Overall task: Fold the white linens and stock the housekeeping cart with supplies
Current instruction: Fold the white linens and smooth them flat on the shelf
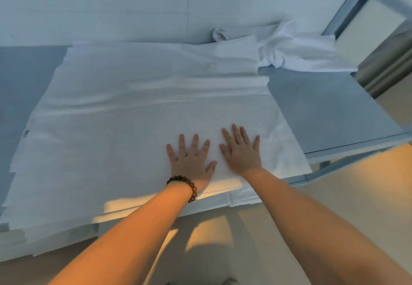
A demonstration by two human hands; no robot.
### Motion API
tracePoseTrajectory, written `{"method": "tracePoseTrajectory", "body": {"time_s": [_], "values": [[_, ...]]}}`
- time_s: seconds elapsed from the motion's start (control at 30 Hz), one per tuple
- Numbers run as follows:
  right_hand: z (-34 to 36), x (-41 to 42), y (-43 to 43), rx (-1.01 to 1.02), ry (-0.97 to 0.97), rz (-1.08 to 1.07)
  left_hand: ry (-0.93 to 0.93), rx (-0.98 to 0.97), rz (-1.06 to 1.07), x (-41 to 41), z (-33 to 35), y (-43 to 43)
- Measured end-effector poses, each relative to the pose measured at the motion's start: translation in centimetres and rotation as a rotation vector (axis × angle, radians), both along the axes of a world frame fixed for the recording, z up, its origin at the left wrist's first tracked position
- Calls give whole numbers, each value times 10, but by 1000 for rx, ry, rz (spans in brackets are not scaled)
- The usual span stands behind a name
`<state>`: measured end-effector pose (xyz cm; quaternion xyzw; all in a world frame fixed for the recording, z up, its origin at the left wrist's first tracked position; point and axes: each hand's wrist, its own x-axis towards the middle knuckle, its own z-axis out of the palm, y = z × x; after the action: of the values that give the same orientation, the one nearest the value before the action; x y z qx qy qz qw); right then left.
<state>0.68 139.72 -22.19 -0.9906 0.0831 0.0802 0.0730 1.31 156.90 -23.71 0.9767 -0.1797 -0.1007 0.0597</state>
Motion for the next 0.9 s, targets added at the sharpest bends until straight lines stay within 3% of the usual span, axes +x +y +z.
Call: {"method": "tracePoseTrajectory", "body": {"time_s": [0.4, 0.57, 0.73, 0.9], "values": [[-14, -54, -133, -55, 46, -314, -30, 70, 49, -2, -6, -20], [-11, -74, -127, -66, 45, -398, 13, 73, 40, 0, -5, -21], [-14, -86, -75, -7, -23, -56, 57, 63, -13, 4, -6, -10], [-14, -114, -82, -14, 15, -301, 48, 22, 0, -17, -8, 31]]}}
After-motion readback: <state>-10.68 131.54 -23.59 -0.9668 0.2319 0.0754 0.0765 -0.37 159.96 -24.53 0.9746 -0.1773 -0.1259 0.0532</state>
